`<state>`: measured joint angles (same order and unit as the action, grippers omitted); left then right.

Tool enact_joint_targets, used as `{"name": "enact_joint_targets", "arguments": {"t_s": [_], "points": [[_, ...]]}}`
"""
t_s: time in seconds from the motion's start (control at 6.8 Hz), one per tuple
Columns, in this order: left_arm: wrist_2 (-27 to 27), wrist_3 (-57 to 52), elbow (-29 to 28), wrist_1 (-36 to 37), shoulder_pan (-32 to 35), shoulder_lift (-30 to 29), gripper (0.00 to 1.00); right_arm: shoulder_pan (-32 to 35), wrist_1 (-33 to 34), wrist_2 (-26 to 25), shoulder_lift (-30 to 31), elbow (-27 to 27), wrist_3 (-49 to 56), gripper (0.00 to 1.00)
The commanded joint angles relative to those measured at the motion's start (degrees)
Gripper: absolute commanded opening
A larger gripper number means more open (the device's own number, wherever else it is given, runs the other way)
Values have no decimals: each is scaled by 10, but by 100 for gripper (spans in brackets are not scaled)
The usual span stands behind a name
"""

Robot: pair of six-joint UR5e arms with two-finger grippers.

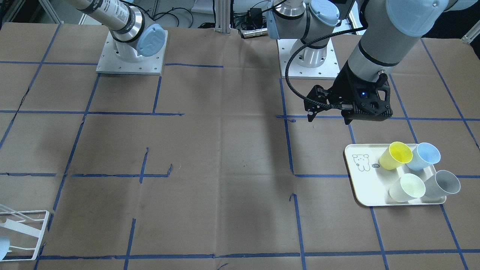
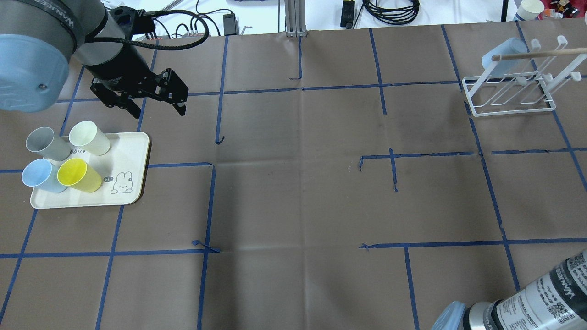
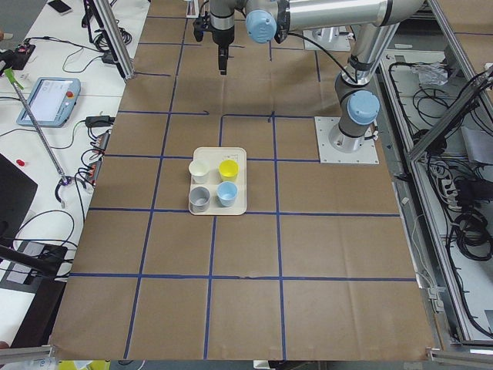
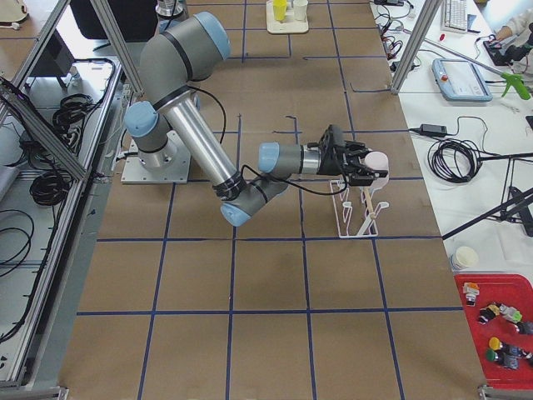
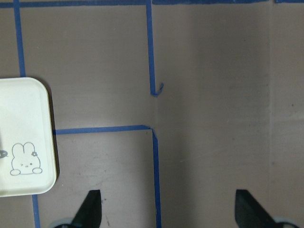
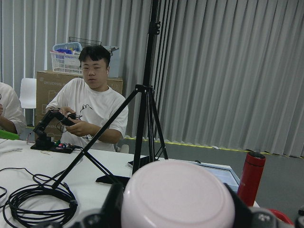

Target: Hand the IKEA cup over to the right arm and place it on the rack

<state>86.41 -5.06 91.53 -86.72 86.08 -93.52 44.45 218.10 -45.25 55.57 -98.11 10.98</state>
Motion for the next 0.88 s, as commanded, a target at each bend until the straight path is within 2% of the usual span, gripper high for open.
{"name": "enact_joint_targets", "arguments": {"t_s": [0.0,0.15,0.74], "points": [[4,5,-45,-88,0,0,100,-2,-15,5,-35,39,1,48],[11,5,-60,-109,1,-3,100,2,-15,5,-55,53,3,48],[30,19,-51,-104,1,-8,100,23,-16,5,-107,107,3,48]]}}
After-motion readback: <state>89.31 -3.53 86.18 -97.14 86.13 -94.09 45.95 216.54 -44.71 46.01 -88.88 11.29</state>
